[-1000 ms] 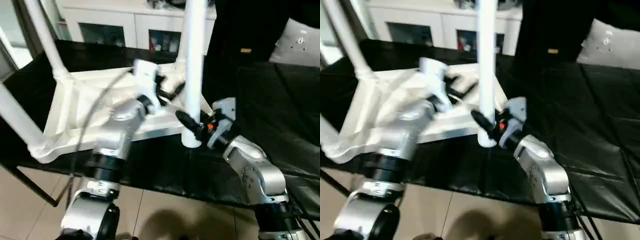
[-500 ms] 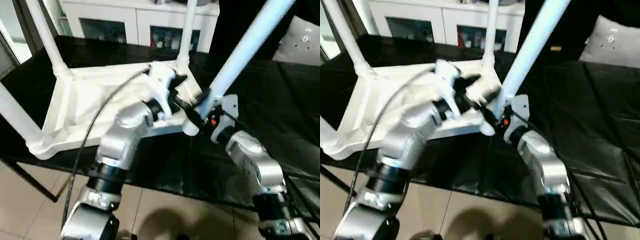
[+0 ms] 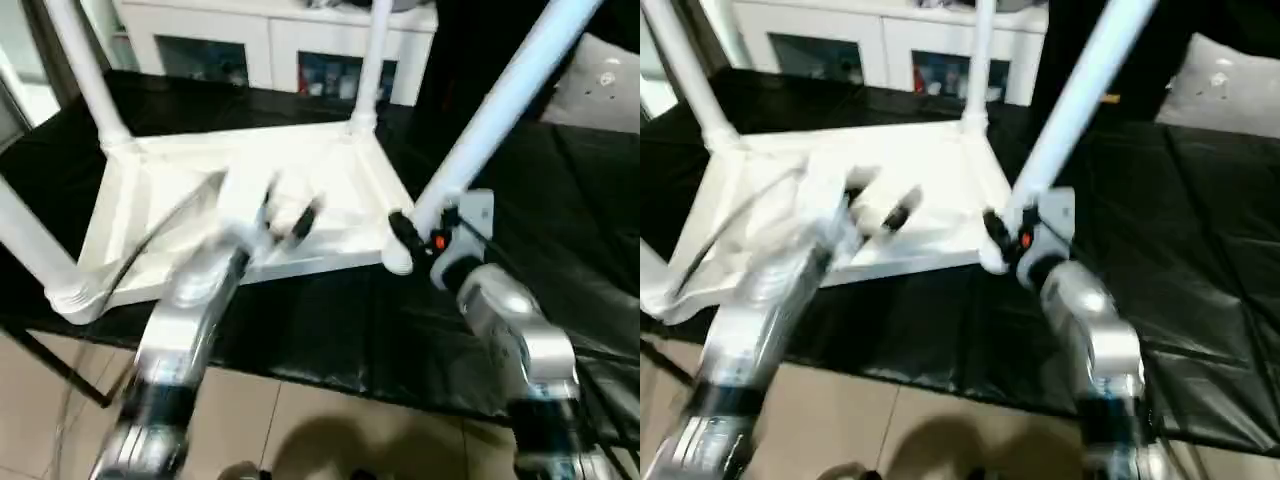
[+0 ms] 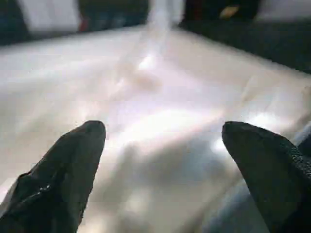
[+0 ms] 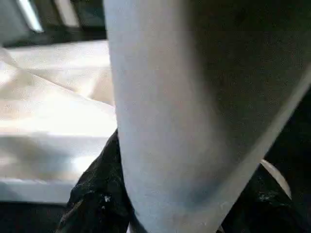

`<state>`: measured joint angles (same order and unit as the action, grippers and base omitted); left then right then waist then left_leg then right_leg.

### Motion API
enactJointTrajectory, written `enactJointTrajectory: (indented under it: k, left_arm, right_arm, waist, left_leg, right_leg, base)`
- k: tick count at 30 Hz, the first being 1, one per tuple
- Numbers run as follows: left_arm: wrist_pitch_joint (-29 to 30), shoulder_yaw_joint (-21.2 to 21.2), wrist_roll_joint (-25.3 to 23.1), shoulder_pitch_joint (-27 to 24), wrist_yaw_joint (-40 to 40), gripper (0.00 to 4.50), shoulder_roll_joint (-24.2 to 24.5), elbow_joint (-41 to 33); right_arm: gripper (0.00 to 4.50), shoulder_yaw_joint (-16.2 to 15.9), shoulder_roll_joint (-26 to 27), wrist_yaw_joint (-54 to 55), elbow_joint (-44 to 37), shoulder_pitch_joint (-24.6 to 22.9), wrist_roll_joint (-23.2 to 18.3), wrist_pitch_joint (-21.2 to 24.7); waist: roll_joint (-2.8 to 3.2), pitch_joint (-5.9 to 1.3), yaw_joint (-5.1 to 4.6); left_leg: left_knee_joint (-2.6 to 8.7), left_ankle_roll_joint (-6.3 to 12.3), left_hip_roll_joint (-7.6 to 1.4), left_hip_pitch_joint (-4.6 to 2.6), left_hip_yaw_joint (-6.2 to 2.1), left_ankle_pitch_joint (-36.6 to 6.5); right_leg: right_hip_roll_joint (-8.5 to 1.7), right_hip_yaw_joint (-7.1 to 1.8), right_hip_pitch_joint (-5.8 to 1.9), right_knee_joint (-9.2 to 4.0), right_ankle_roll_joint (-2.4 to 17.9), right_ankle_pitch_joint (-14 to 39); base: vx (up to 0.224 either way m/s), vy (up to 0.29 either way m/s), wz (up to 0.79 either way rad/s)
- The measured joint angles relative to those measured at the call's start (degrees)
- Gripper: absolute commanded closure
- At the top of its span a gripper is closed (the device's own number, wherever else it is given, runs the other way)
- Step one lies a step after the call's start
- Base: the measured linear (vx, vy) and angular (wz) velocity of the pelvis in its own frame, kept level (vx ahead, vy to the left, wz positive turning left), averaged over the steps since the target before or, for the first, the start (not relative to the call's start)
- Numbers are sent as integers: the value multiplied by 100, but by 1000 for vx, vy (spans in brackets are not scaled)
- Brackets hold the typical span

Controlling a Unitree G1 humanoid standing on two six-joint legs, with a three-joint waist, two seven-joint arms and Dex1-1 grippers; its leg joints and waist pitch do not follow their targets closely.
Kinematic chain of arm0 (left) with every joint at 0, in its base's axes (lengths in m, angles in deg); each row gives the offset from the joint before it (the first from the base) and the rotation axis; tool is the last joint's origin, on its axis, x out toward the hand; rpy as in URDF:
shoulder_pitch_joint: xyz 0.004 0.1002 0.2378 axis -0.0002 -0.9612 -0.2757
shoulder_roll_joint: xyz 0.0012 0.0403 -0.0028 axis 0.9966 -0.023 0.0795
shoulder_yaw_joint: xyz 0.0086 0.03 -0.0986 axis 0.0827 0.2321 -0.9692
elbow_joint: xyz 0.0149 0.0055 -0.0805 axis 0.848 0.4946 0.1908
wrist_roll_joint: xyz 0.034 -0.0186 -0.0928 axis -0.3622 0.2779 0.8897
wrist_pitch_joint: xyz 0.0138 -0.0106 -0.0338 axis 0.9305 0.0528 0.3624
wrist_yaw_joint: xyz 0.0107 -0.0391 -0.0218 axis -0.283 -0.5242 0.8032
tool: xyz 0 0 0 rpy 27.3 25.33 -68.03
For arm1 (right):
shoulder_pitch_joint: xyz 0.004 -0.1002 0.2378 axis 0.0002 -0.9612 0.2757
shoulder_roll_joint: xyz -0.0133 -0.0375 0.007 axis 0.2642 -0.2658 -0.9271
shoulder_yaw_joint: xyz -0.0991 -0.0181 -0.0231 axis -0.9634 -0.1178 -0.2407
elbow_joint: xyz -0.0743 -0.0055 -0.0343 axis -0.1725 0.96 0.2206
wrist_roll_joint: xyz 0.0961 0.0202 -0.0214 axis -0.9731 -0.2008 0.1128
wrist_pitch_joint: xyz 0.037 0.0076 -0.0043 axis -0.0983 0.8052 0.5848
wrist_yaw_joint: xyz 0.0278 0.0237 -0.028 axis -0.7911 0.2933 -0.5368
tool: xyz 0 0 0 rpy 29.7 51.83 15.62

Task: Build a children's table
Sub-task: Insert table leg to table base

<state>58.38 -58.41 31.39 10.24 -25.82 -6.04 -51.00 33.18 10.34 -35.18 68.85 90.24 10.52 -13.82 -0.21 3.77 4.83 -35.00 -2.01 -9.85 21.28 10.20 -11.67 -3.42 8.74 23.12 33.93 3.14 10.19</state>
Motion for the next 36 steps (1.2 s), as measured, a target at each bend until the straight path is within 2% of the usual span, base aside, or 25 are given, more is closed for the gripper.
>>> enactJointTrajectory:
  k: [3, 6, 15, 18, 20, 21, 22, 23, 24, 25, 26, 27, 28, 29, 30, 31, 32, 33, 34, 35, 36]
  left_arm:
    - [1, -190, 15, -185, 303, 0, -210, -408]
    - [-129, -204, 24, -329, 377, 0, -199, -752]
    - [-141, -111, -9, -453, 449, 0, -194, -743]
    - [-135, -93, -99, -447, 486, 0, -153, -742]
    - [-135, -92, -114, -445, 504, 0, -113, -743]
    - [-126, -113, -98, -443, 506, 0, -107, -744]
    - [-118, -136, -95, -439, 520, 0, -113, -744]
    - [-114, -143, -90, -424, 534, 0, -117, -745]
    - [-103, -138, -87, -416, 549, 0, -125, -732]
    - [-99, -112, -89, -400, 548, 0, -149, -710]
    - [-96, 0, -86, -395, 539, 0, -208, -670]
    - [-102, 61, -65, -350, 529, 0, -257, -634]
    - [-110, 75, -35, -290, 516, 0, -283, -613]
    - [-124, 64, -1, -289, 512, 0, -300, -610]
    - [-113, 60, 7, -299, 517, 0, -301, -578]
    - [-113, 55, 2, -298, 525, 0, -294, -571]
    - [-118, 51, -9, -297, 545, 0, -282, -568]
    - [-122, 68, -54, -292, 564, 0, -278, -568]
    - [-126, 109, -119, -292, 575, 0, -256, -568]
    - [-127, 145, -167, -289, 579, 0, -217, -567]
    - [-134, 160, -215, -243, 581, 0, -174, -569]
  right_arm:
    - [263, -30, 2, 94, -89, -170, 110, -26]
    - [263, -78, 25, 66, -288, -210, 59, 39]
    - [263, -102, 35, 215, -378, -377, 240, -358]
    - [263, -119, 34, 214, -377, -378, 262, -358]
    - [263, -175, 39, 216, -379, -378, 278, -357]
    - [263, -231, 51, 216, -392, -380, 318, -358]
    - [263, -244, 55, 217, -417, -405, 331, -360]
    - [263, -251, 53, 220, -422, -409, 346, -362]
    - [263, -274, 39, 221, -429, -430, 367, -367]
    - [263, -270, 6, 222, -431, -485, 384, -369]
    - [263, -265, -53, 226, -423, -611, 422, -367]
    - [263, -254, -84, 227, -428, -675, 442, -367]
    - [263, -242, -81, 233, -425, -702, 453, -356]
    - [263, -234, -90, 247, -427, -702, 460, -325]
    - [263, -243, -76, 277, -442, -699, 460, -299]
    - [263, -240, -46, 292, -445, -697, 455, -292]
    - [263, -236, -19, 325, -445, -697, 447, -273]
    - [263, -212, -25, 338, -445, -697, 442, -256]
    - [263, -187, -42, 337, -446, -695, 440, -256]
    - [263, -171, -56, 336, -447, -695, 440, -257]
    - [263, -150, -61, 337, -451, -696, 440, -257]
  waist:
    - [-4, 1, 18]
    - [-4, 0, -12]
    - [-19, -10, -77]
    - [2, -18, -148]
    - [31, -29, -210]
    - [11, -42, -276]
    - [-17, -61, -303]
    - [-58, -88, -305]
    - [-89, -117, -300]
    - [-91, -116, -256]
    - [-96, -114, -178]
    - [-50, -121, -182]
    - [-30, -111, -174]
    - [-2, -104, -160]
    - [21, -95, -117]
    - [31, -88, -89]
    - [12, -78, -56]
    - [-20, -58, 8]
    - [-22, -54, 42]
    - [-29, -49, 41]
    - [38, -70, -29]
  left_leg:
    - [-3, -20, 1, -17, 1, -8]
    - [-1, -37, 1, -41, 1, -16]
    - [-1, -37, 2, -25, -2, -17]
    - [6, -37, -18, -19, -25, -17]
    - [5, -24, -87, -37, -64, -5]
    - [0, -47, -113, -46, -84, 1]
    - [-10, -68, -111, -45, -103, 10]
    - [-31, -70, -115, -21, -99, 13]
    - [-176, 138, -78, 108, -80, -13]
    - [-294, 442, -62, 172, -111, -100]
    - [-389, 595, 58, 162, -157, -162]
    - [-326, 546, 179, 148, -186, -137]
    - [-270, 503, 235, 136, -238, -173]
    - [-256, 431, 180, 107, -231, -173]
    - [-202, 372, 141, 46, -178, -159]
    - [-162, 305, 121, -38, -140, -143]
    - [-147, 236, 128, -69, -93, -175]
    - [-199, 209, 174, -140, -57, -239]
    - [-251, 261, 218, -183, -79, -277]
    - [-236, 296, 273, -210, -192, -299]
    - [-215, 74, 311, -215, -283, -267]
  right_leg:
    - [0, -1, -17, -3, 3, -7]
    - [0, 0, -39, -3, 0, -10]
    - [1, 0, -42, -32, -15, -19]
    - [25, 18, -54, -70, -19, -32]
    - [81, 34, -87, -66, -24, -34]
    - [98, -81, 4, 242, -29, 114]
    - [62, -256, 28, 437, 14, 200]
    - [20, -383, 46, 458, -45, 376]
    - [65, -382, 77, 522, -15, 387]
    - [82, -379, 77, 519, 2, 385]
    - [101, -377, 61, 498, 38, 361]
    - [142, -342, 54, 476, -36, 344]
    - [197, -347, 52, 456, -40, 324]
    - [275, -376, 32, 389, -36, 298]
    - [361, -480, 5, 312, -76, 246]
    - [424, -604, 6, 299, -78, 243]
    - [440, -706, 7, 309, -88, 234]
    - [478, -898, 4, 325, -97, 220]
    - [523, -1047, 2, 323, -101, 218]
    - [533, -1104, -10, 314, -106, 211]
    - [491, -1077, -8, 308, -132, 194]
  base:
    - [0, 0, 0]
    - [0, 0, 0]
    - [0, 0, 0]
    - [0, 0, 0]
    - [10, -25, 1]
    - [23, -85, 6]
    - [23, -85, 6]
    - [21, -132, 6]
    - [8, -158, 1]
    - [8, -158, 1]
    - [-23, -159, -8]
    - [-49, -131, -7]
    - [-49, -131, -7]
    - [-71, -83, -8]
    - [-79, -33, -35]
    - [-79, -33, -35]
    - [-63, 29, -53]
    - [-53, 77, -55]
    - [-53, 77, -55]
    - [-30, 127, -55]
    - [-36, 174, -29]
